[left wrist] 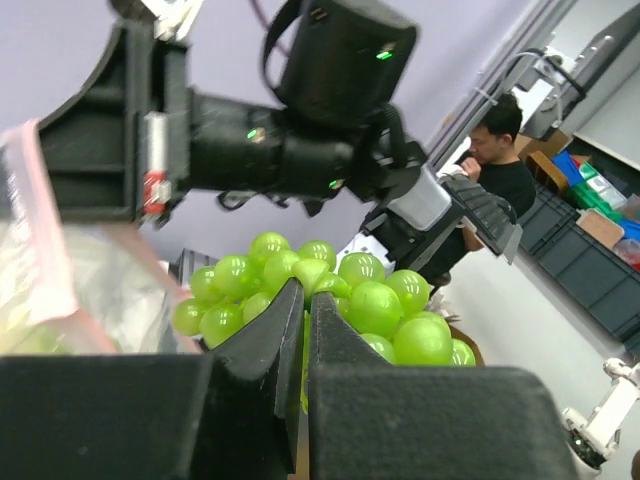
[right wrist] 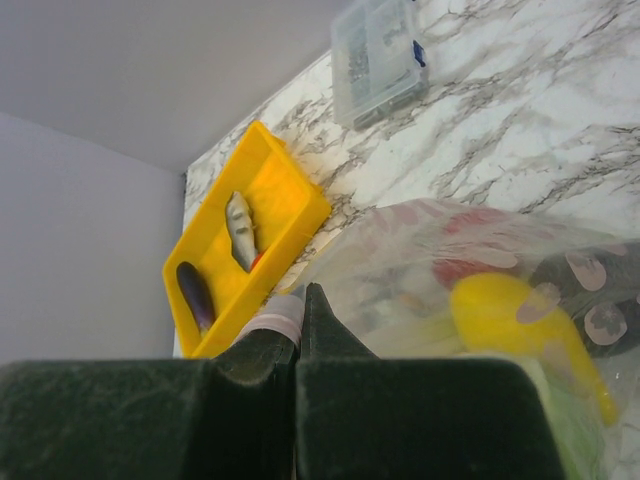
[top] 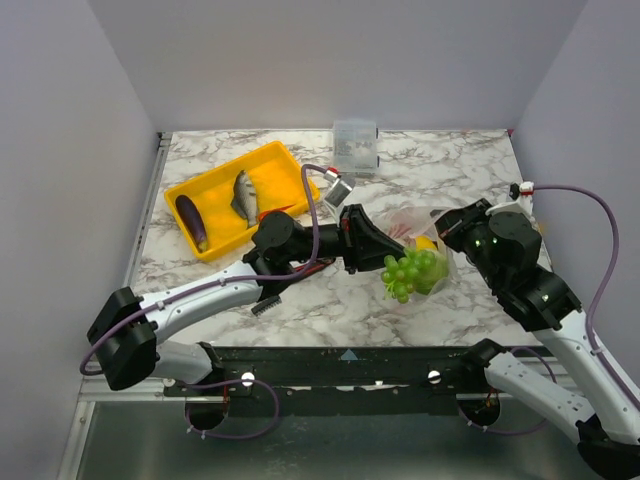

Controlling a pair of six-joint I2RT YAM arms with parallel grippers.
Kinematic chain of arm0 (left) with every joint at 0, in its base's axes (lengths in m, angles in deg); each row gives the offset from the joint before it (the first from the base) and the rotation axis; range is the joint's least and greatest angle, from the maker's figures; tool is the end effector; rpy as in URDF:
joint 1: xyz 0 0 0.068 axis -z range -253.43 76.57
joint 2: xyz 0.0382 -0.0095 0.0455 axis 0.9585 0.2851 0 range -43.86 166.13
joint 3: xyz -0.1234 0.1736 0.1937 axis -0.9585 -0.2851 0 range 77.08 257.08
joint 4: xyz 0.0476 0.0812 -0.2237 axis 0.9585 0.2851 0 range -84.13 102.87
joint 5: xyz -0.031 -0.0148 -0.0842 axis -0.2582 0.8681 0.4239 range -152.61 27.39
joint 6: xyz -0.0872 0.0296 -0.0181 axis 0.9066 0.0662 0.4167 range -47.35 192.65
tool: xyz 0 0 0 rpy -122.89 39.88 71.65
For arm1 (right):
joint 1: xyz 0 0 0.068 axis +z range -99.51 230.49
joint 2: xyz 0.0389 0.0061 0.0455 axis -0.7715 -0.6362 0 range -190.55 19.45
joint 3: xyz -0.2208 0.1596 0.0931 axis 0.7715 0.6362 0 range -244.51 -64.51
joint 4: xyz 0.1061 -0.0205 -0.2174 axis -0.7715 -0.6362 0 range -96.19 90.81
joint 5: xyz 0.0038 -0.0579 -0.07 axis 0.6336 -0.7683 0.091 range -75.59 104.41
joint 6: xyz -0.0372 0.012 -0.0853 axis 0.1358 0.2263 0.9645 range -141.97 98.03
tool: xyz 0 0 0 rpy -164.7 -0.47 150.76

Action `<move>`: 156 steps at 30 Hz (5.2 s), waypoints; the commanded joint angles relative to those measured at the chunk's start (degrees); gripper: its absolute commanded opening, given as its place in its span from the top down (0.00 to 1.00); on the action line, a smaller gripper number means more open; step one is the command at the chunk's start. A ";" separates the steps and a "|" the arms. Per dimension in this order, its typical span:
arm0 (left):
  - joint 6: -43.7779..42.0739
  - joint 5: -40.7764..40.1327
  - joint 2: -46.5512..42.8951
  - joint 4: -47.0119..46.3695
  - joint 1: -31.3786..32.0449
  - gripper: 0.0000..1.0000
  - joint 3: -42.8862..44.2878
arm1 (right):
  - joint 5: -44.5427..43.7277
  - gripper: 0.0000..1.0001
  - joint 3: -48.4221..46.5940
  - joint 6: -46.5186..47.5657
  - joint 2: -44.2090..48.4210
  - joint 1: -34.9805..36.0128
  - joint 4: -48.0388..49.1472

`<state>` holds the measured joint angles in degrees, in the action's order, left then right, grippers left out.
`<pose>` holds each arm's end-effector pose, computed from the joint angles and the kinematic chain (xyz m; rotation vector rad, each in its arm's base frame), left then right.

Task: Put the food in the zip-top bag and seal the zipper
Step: Place the fake fruit in the zipper food storage bag, then adjust the zipper food storage bag at the center of the board, then pick up the fake vegetable from the bin.

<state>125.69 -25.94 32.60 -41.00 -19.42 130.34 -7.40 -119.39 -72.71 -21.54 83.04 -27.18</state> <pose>0.1441 -0.2845 0.4087 0.6990 1.3498 -1.9350 0.1526 0.0601 0.3719 0.5615 1.7661 0.6858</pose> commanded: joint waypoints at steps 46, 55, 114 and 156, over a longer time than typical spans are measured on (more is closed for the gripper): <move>-17.89 -21.38 -4.78 56.66 1.09 0.47 15.70 | -2.19 1.00 -3.05 0.32 -1.70 0.23 1.88; -6.74 -15.09 -2.63 50.15 1.00 0.42 8.97 | -1.12 1.00 -2.79 0.71 -1.78 0.21 2.15; 9.48 8.40 14.76 29.58 -9.67 0.68 17.86 | -23.34 0.99 -7.32 26.17 0.72 0.22 -6.66; -15.41 -39.51 32.40 77.62 -49.62 0.36 34.38 | -16.05 0.99 -8.33 25.43 0.56 0.21 -3.30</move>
<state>113.32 -64.69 59.90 29.11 -68.83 157.81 -24.64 -124.74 -46.00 -21.52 83.13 -34.85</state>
